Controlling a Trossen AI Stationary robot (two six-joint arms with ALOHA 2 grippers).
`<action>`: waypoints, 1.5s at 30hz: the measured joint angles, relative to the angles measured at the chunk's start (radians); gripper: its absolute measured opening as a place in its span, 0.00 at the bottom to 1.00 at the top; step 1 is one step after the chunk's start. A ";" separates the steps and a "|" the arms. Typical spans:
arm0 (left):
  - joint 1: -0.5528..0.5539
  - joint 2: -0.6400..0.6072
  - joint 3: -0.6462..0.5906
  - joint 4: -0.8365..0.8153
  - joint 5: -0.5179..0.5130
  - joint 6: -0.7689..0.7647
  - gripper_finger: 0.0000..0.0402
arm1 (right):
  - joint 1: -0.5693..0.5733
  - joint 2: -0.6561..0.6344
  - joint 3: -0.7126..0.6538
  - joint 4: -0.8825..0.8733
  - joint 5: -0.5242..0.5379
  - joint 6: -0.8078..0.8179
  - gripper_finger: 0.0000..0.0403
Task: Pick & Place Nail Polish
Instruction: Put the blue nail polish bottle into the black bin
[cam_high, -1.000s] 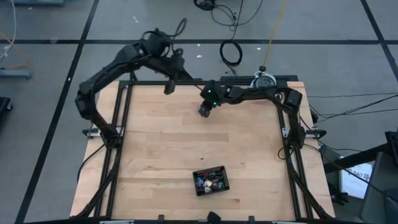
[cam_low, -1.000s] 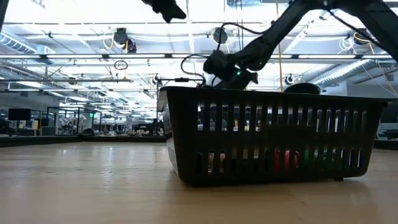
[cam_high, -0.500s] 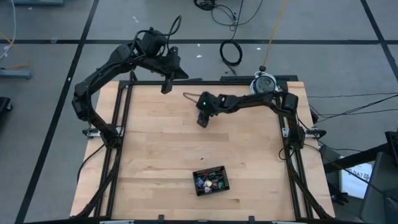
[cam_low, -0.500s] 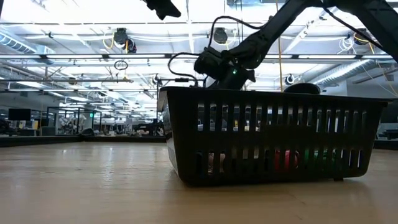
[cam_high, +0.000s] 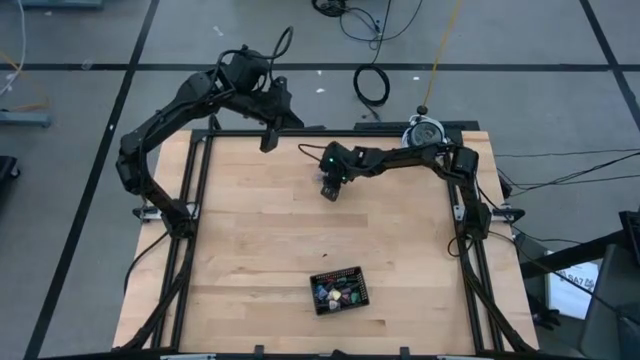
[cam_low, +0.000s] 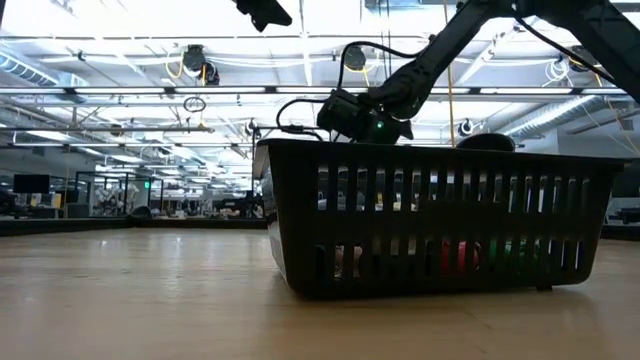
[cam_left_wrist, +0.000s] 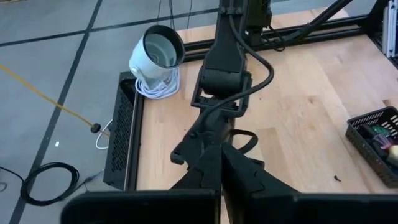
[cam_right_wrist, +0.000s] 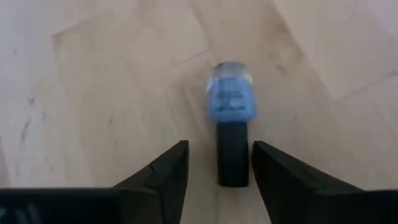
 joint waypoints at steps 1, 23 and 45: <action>0.000 0.000 0.000 0.000 0.000 -0.003 0.00 | -0.003 0.000 0.000 -0.007 -0.010 -0.011 0.41; 0.001 0.000 0.000 0.001 0.000 -0.012 0.00 | -0.001 -0.009 0.000 -0.091 -0.052 -0.140 0.11; 0.001 0.000 0.000 0.001 -0.001 -0.013 0.02 | 0.409 -0.319 -0.022 -0.303 -0.067 -0.091 0.11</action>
